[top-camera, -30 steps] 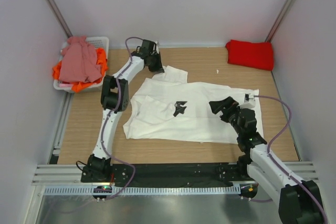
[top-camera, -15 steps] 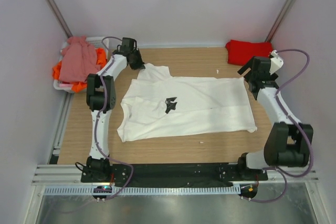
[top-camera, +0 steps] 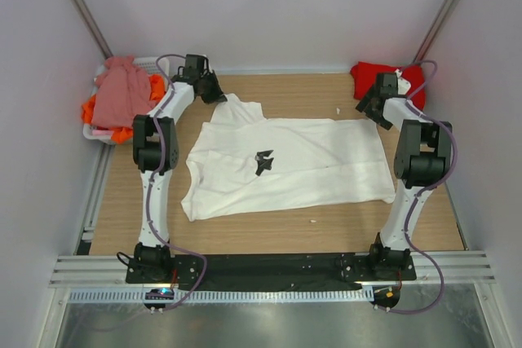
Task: Fold and stack the t-shirts
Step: Fold the tshirt
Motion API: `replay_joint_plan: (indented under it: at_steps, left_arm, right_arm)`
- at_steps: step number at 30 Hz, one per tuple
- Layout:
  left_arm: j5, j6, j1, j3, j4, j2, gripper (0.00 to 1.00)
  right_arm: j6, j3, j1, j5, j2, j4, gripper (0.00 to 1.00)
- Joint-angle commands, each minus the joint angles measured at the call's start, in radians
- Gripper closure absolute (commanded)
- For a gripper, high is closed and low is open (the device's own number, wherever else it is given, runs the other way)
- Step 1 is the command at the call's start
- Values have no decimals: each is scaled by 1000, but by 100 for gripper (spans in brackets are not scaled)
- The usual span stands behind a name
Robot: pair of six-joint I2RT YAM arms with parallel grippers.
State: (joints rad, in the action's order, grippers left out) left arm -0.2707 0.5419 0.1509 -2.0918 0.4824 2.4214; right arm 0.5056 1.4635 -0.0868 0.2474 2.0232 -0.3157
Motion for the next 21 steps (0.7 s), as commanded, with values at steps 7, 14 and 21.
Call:
replay_joint_plan:
  at_steps: [7, 14, 21]
  left_arm:
    - [-35, 3, -2, -65, -28, 25, 100]
    - [-32, -7, -2, -68, -18, 30, 100]
    - [-45, -36, -1, -97, 10, -21, 100]
  right_arm:
    - [-42, 60, -17, -5, 95, 55, 26]
    - [-49, 71, -19, -92, 144, 73, 67]
    - [-64, -1, -24, -138, 72, 182, 99]
